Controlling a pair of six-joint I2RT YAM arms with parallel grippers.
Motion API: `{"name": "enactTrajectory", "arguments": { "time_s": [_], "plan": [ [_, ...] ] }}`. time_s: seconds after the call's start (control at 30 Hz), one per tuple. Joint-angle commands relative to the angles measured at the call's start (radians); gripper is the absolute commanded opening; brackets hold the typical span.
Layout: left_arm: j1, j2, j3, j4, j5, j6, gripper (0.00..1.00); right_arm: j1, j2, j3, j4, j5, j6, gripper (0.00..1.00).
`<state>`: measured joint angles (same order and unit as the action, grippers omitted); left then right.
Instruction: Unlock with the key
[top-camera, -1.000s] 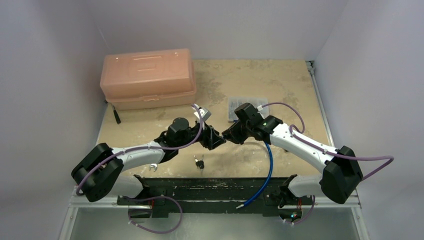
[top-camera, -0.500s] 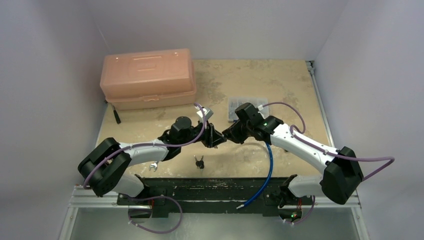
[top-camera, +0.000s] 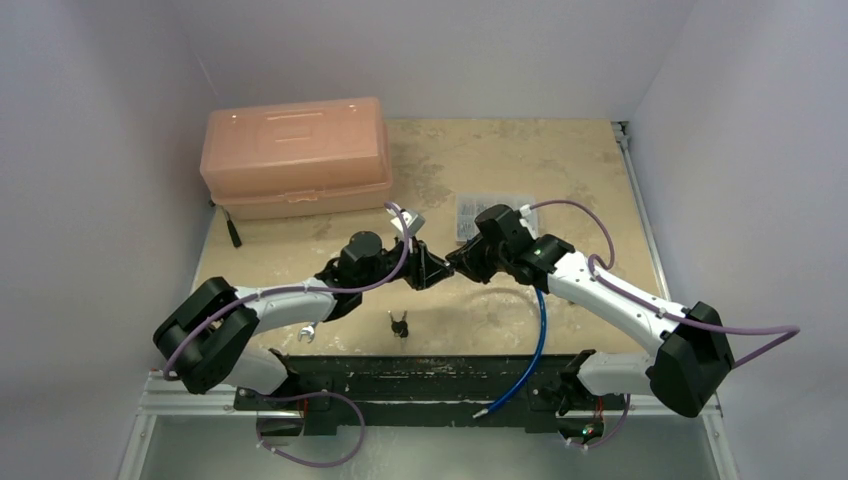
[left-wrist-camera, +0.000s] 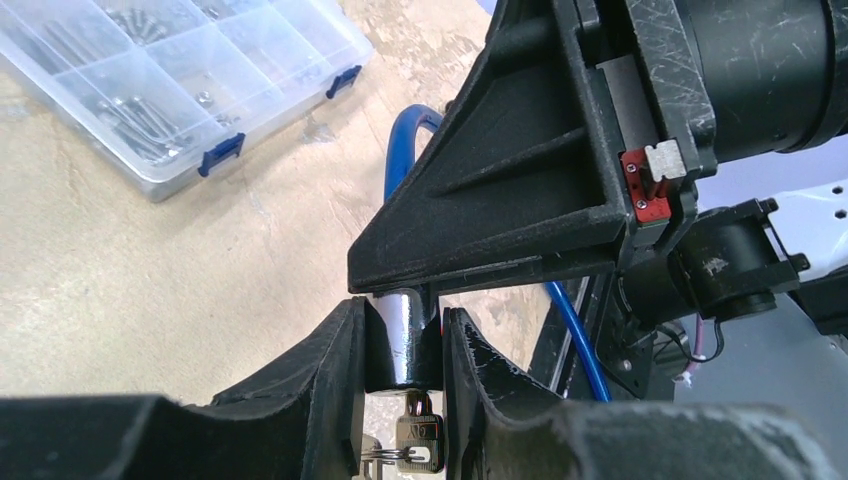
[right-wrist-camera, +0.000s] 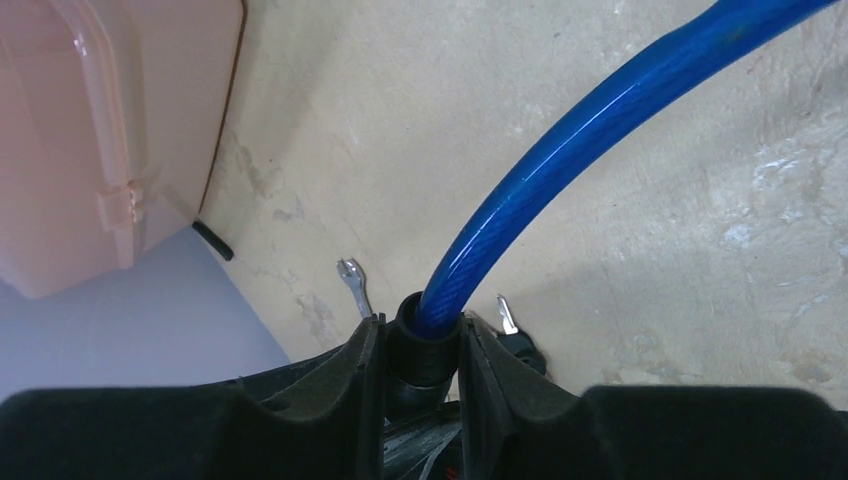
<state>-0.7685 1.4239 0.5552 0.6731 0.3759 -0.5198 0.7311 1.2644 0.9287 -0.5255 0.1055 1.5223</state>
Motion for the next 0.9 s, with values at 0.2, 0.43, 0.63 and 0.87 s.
{"name": "enactTrajectory", "arguments": {
  "time_s": [0.2, 0.43, 0.63, 0.87],
  "plan": [
    [0.006, -0.115, -0.061, 0.011, -0.243, 0.007, 0.0, 0.0, -0.017, 0.119, -0.014, 0.092, -0.188, 0.75],
    [0.005, -0.192, -0.109, -0.033, -0.371, 0.013, 0.0, -0.004, -0.003, 0.185, -0.108, 0.208, -0.294, 0.88],
    [0.006, -0.266, -0.124, -0.144, -0.559, 0.008, 0.0, -0.004, 0.027, 0.184, -0.191, 0.266, -0.437, 0.88],
    [0.005, -0.325, -0.157, -0.208, -0.653, -0.018, 0.0, -0.004, 0.05, 0.101, -0.271, 0.243, -0.526, 0.94]
  ]
}}
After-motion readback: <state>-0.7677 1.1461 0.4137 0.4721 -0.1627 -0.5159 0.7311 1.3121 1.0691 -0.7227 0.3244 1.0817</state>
